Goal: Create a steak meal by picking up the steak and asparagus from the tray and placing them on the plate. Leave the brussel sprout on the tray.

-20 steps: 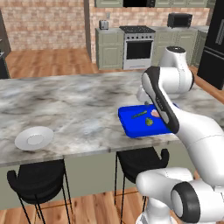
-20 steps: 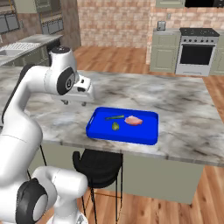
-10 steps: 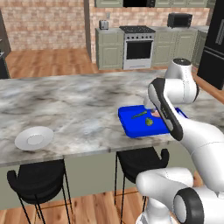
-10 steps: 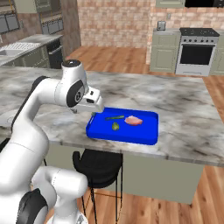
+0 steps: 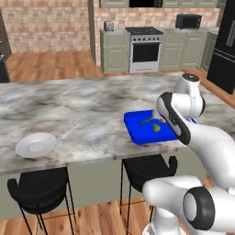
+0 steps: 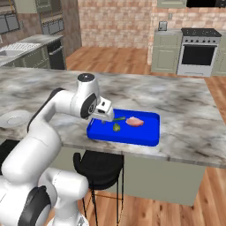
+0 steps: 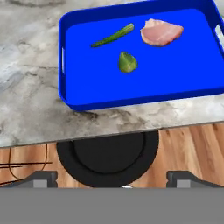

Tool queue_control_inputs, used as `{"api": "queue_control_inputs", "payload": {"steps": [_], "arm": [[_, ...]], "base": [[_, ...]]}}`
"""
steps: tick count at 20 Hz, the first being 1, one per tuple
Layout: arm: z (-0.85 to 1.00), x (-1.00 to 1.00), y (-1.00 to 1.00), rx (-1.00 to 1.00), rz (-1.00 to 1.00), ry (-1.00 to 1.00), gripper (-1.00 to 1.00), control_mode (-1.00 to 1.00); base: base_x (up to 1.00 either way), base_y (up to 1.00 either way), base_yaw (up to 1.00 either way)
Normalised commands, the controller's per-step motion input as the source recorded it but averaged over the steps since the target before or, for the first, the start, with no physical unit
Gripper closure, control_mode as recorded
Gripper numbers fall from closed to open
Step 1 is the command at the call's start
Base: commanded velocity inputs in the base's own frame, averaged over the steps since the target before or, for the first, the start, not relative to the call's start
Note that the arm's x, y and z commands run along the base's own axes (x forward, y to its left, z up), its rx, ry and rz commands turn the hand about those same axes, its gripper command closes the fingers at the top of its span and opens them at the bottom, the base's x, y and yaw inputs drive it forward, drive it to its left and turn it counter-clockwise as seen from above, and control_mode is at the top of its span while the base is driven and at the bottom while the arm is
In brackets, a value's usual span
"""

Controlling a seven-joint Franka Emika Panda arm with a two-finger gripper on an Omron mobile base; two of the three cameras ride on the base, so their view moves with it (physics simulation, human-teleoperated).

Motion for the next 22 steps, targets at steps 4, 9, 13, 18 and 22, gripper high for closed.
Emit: {"api": "queue_control_inputs", "payload": {"steps": [4,9,13,18,22], "arm": [[-0.21,0.63,0.00,0.06,0.00,0.00,-1.00,-1.00],[-0.11,0.59,0.00,0.01,0.00,0.00,-1.00,-1.00],[-0.26,0.46,0.00,0.00,-0.01,0.00,-1.00,-1.00],[-0.38,0.39,-0.04,0.00,-0.03,0.02,-1.00,-1.00],[-0.41,0.46,-0.17,0.00,-0.05,0.04,-1.00,-1.00]], "base": [[0.00,0.00,0.00],[0.00,0.00,0.00],[0.00,0.00,0.00],[0.00,0.00,0.00],[0.00,0.00,0.00]]}}
